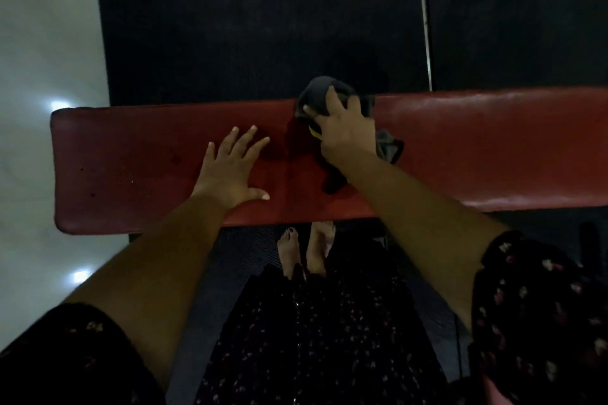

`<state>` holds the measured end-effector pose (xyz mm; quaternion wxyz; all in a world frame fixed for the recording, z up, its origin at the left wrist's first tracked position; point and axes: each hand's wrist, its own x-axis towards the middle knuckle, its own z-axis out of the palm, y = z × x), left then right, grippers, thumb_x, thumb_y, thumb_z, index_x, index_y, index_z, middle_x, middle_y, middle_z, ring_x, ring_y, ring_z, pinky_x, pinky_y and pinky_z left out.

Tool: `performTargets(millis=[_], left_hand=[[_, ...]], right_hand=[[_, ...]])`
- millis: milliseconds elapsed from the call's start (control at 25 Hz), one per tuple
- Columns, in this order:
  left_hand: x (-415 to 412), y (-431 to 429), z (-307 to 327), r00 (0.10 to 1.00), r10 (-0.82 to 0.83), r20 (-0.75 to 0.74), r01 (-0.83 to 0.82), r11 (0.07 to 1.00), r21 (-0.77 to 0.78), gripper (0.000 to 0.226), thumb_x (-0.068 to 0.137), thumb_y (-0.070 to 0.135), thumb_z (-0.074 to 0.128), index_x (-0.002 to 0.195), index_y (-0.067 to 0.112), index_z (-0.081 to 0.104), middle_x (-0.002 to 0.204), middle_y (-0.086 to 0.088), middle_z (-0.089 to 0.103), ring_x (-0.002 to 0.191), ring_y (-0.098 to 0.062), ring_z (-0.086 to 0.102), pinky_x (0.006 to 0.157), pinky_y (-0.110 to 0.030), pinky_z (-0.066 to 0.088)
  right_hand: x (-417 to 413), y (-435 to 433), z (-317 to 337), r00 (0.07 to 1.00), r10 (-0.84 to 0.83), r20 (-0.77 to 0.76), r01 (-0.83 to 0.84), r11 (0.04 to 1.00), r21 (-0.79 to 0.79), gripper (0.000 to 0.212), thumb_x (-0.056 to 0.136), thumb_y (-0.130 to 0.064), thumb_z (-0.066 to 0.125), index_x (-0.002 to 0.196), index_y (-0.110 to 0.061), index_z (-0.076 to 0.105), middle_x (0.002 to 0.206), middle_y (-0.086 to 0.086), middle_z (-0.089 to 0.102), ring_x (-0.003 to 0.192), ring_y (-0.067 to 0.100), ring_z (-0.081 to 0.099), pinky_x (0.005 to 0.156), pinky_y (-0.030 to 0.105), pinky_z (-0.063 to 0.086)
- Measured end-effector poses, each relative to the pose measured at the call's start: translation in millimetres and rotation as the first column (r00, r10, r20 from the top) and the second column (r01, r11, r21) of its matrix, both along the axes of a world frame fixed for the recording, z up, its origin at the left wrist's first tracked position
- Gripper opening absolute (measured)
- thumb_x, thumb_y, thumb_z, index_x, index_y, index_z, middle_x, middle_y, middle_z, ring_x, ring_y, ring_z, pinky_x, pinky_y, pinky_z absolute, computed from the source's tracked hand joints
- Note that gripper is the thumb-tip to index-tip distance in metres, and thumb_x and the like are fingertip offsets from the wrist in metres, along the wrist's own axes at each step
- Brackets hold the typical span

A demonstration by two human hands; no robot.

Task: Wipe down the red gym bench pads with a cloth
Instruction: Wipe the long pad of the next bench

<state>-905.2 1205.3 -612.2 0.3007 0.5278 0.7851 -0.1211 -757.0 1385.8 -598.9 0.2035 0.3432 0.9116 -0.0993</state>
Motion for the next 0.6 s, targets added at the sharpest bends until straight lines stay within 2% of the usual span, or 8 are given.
performTargets(millis=[80, 200, 320, 440, 520, 600], left_hand=[[3.4, -1.3, 1.9, 1.0, -0.001, -0.018, 0.001, 1.0, -0.004, 0.113, 0.075, 0.064, 0.068, 0.154, 0.035, -0.007, 0.162, 0.006, -0.016, 0.149, -0.024, -0.013, 0.117, -0.057, 0.005], [14.3, -8.3, 6.1, 0.996, -0.034, -0.08, 0.036, 0.999, 0.024, 0.103, 0.083, 0.062, 0.06, 0.155, 0.029, -0.005, 0.163, 0.003, -0.011, 0.15, -0.024, -0.005, 0.12, -0.053, 0.008], [21.8, -15.8, 10.8, 0.996, 0.069, -0.058, -0.066, 0.996, 0.065, 0.099, 0.085, 0.057, 0.062, 0.156, 0.027, 0.0, 0.164, 0.003, -0.006, 0.15, -0.023, -0.001, 0.12, -0.051, 0.011], [22.3, -20.8, 13.1, 0.988, 0.153, 0.021, -0.154, 0.987, 0.048, 0.096, 0.084, 0.053, 0.066, 0.156, 0.027, 0.007, 0.164, 0.003, -0.002, 0.15, -0.023, 0.0, 0.12, -0.052, 0.013], [20.1, -22.9, 14.2, 0.986, 0.148, 0.07, -0.15, 0.988, 0.023, 0.096, 0.083, 0.051, 0.068, 0.156, 0.027, 0.01, 0.163, 0.004, 0.0, 0.15, -0.022, -0.001, 0.12, -0.052, 0.013], [18.3, -24.3, 13.8, 0.988, 0.132, 0.077, -0.135, 0.99, 0.029, 0.098, 0.081, 0.049, 0.071, 0.155, 0.027, 0.012, 0.163, 0.004, 0.001, 0.15, -0.022, 0.001, 0.12, -0.052, 0.015]], right_hand=[[29.2, -33.1, -9.0, 0.992, 0.113, -0.06, -0.11, 0.992, 0.061, 0.049, 0.096, -0.041, 0.052, 0.144, -0.04, 0.039, 0.158, 0.007, 0.019, 0.132, 0.042, 0.026, 0.083, 0.053, 0.05], [83.1, -79.8, -15.4, 0.974, 0.183, -0.13, -0.172, 0.981, 0.091, 0.061, 0.079, -0.041, 0.074, 0.136, -0.035, 0.054, 0.148, 0.011, 0.038, 0.12, 0.043, 0.038, 0.068, 0.052, 0.054], [126.4, -123.6, -13.2, 0.959, 0.255, -0.12, -0.252, 0.967, 0.044, 0.077, 0.065, -0.037, 0.084, 0.136, -0.03, 0.055, 0.147, 0.011, 0.033, 0.118, 0.044, 0.039, 0.063, 0.054, 0.054], [133.8, -136.6, -10.7, 0.928, 0.365, -0.081, -0.367, 0.93, -0.02, 0.071, 0.072, -0.041, 0.078, 0.137, -0.03, 0.053, 0.15, 0.009, 0.028, 0.12, 0.044, 0.035, 0.063, 0.053, 0.054], [111.1, -111.8, -12.8, 0.885, 0.461, -0.069, -0.461, 0.887, 0.013, 0.062, 0.078, -0.041, 0.071, 0.137, -0.035, 0.052, 0.151, 0.008, 0.031, 0.122, 0.043, 0.039, 0.066, 0.05, 0.053], [71.9, -70.5, -12.5, 0.886, 0.454, -0.09, -0.448, 0.89, 0.077, 0.05, 0.082, -0.036, 0.068, 0.131, -0.038, 0.057, 0.148, 0.007, 0.04, 0.118, 0.042, 0.045, 0.071, 0.05, 0.052]])
